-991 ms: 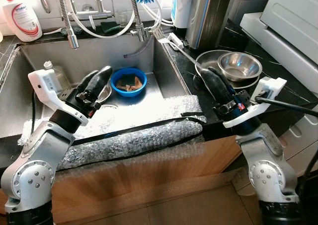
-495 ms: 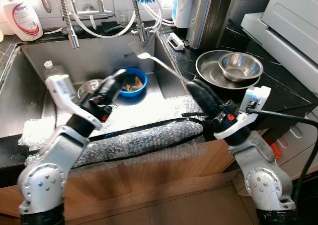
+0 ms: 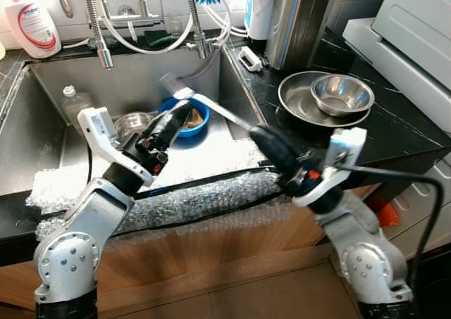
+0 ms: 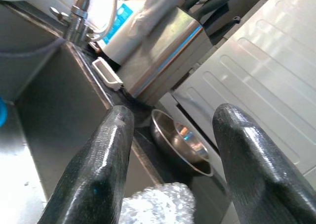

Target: Kitchen organization

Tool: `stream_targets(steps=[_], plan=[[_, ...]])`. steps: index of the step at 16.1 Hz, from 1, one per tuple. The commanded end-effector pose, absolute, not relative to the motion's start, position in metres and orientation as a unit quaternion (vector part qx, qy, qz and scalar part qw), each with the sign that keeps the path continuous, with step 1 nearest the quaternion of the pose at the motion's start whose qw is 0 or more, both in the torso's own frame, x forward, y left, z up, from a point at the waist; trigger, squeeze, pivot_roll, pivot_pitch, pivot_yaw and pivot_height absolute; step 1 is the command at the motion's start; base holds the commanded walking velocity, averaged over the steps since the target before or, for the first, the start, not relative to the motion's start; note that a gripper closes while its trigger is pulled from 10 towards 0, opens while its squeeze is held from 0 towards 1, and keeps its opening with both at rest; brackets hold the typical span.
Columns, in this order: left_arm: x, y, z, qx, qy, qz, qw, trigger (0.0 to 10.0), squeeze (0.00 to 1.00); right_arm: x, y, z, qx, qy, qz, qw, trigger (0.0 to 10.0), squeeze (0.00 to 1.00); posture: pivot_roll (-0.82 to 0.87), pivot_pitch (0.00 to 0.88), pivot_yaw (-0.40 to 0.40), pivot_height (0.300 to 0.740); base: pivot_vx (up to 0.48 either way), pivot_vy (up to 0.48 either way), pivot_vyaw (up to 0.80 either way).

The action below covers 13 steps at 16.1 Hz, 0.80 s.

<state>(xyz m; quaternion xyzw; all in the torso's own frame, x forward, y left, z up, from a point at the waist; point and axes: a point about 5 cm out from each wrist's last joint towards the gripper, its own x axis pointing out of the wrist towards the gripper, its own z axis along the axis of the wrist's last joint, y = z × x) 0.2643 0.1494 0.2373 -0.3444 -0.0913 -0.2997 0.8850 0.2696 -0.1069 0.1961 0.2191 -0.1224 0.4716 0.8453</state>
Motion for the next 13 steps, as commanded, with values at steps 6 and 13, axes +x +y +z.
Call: stream_targets(steps=[6,13], plan=[[0.258,0.141,0.243,-0.345,-0.096,-0.318,0.878,10.0,0.0,0.261,-0.096,0.195,0.202,-0.117,0.498,0.835,10.0,0.0,0.07,0.121,-0.033,0.74,0.0,0.0,0.0],[0.256,0.138,0.24,-0.353,-0.091,-0.317,0.875,10.0,0.0,0.26,-0.091,0.202,0.216,-0.13,0.509,0.823,10.0,0.0,0.07,0.123,-0.036,0.74,0.0,0.0,0.0]])
